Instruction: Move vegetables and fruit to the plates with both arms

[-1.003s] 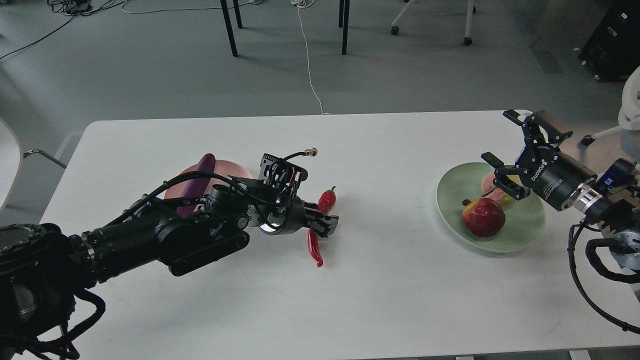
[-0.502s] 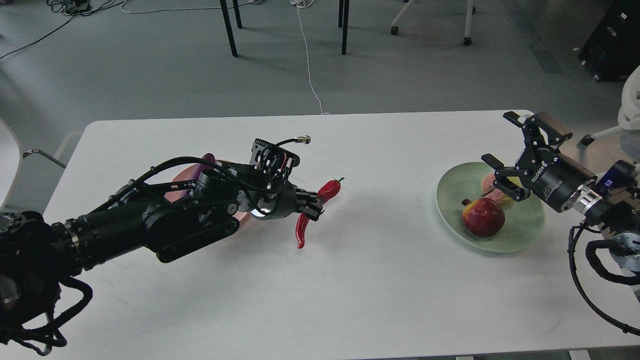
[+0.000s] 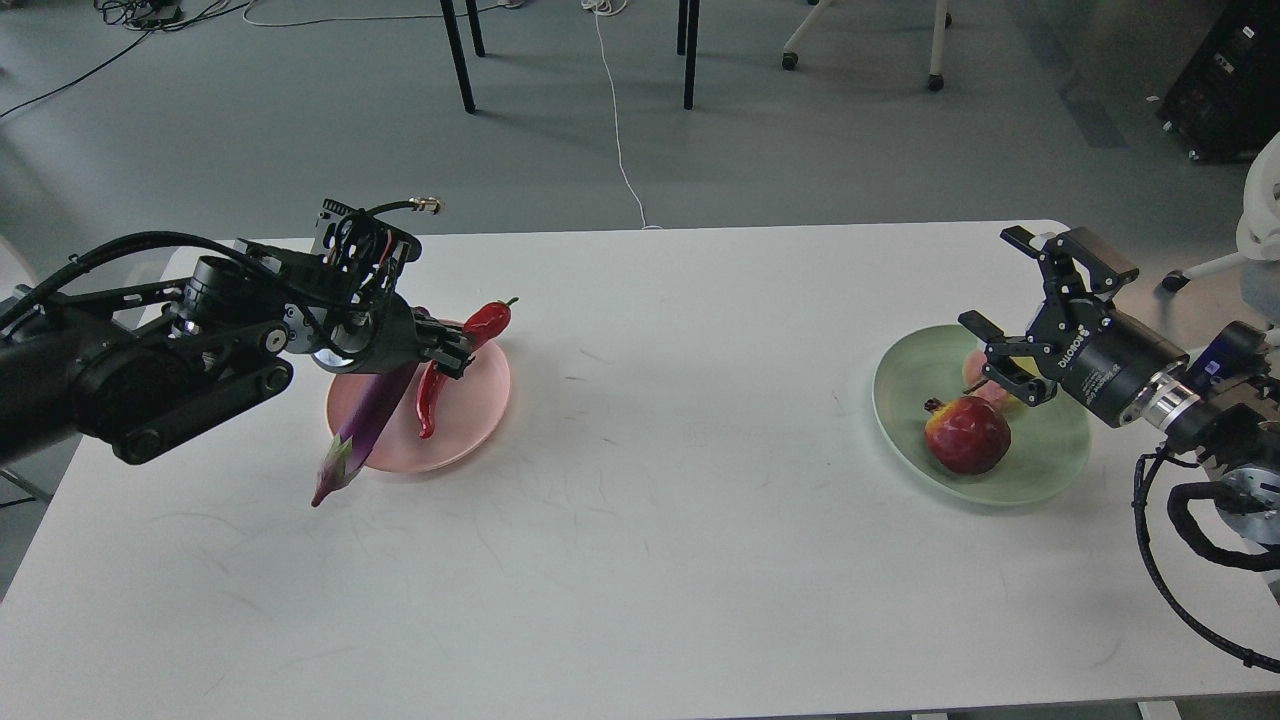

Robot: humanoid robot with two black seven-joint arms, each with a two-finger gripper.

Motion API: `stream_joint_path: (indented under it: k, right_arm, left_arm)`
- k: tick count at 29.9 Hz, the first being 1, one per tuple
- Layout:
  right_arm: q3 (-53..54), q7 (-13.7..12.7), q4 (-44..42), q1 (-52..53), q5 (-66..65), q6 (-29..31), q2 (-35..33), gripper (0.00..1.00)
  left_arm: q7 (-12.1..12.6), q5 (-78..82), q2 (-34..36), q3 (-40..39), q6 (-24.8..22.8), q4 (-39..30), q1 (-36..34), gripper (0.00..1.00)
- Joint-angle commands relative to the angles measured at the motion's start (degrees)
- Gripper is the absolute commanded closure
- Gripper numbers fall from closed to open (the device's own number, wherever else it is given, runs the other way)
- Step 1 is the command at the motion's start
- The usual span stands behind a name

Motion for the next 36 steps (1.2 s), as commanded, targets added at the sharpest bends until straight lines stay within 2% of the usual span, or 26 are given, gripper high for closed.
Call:
stream_joint_path:
  k: [1, 3, 6, 11, 13, 18, 23, 27, 29, 32, 36]
  right_arm:
    - [0.00, 0.00, 0.00, 0.01, -0.09, 0.01, 0.14, 0.02]
    - [0.00, 0.00, 0.00, 0.01, -0.09, 0.01, 0.14, 0.02]
    - [0.09, 0.00, 0.00, 0.01, -0.09, 0.01, -0.04, 0.02]
    - [0.09, 0.00, 0.00, 0.01, -0.09, 0.01, -0.04, 0.02]
    - [0.44, 0.00, 0.00, 0.01, -0.09, 0.01, -0.04, 0.02]
    - [1.93, 0.00, -0.09, 0.01, -0.09, 0.01, -0.22, 0.02]
    - [3.61, 0.00, -0.27, 0.09, -0.09, -0.17, 0.05, 0.02]
    - [4.13, 0.00, -0.35, 0.27, 0.00, -0.26, 0.22, 0.02]
    - [5.36, 0.00, -0.53, 0.27, 0.00, -1.13, 0.40, 0.02]
    - [6.33, 0.00, -0.70, 0.88, 0.00, -3.76, 0.40, 0.02]
    - [6.51, 0.00, -1.41, 2.72, 0.17, -5.62, 0.57, 0.02]
  left_arm:
    - [-0.01, -0.36, 0.34, 0.16, 0.00, 0.14, 0.57, 0.82]
    - [-0.01, -0.54, 0.34, 0.16, 0.00, 0.31, 0.92, 0.77]
    - [-0.01, -0.80, 0.34, 0.07, 0.00, 0.40, 1.36, 0.63]
    - [-0.18, -0.80, 0.34, -0.19, 0.00, 0.40, 1.45, 0.24]
    - [-0.71, -0.80, 0.34, -0.72, 0.00, 0.40, 1.36, 0.00]
    - [-1.94, -4.82, 0.08, -5.00, 0.05, -0.30, 1.36, 0.00]
    - [-2.64, -21.59, -1.59, -13.45, 6.81, -2.41, 4.87, 0.00]
    - [-7.29, -37.77, -4.66, -20.04, 12.43, -2.85, 10.14, 0.00]
    - [-8.79, -45.15, -7.12, -23.73, 15.33, -2.76, 12.95, 0.00]
    - [-8.97, -51.32, -8.97, -27.86, 18.85, -2.76, 16.73, 0.00]
    - [-9.06, -55.82, -13.62, -37.69, 21.85, -2.50, 23.14, 0.00]
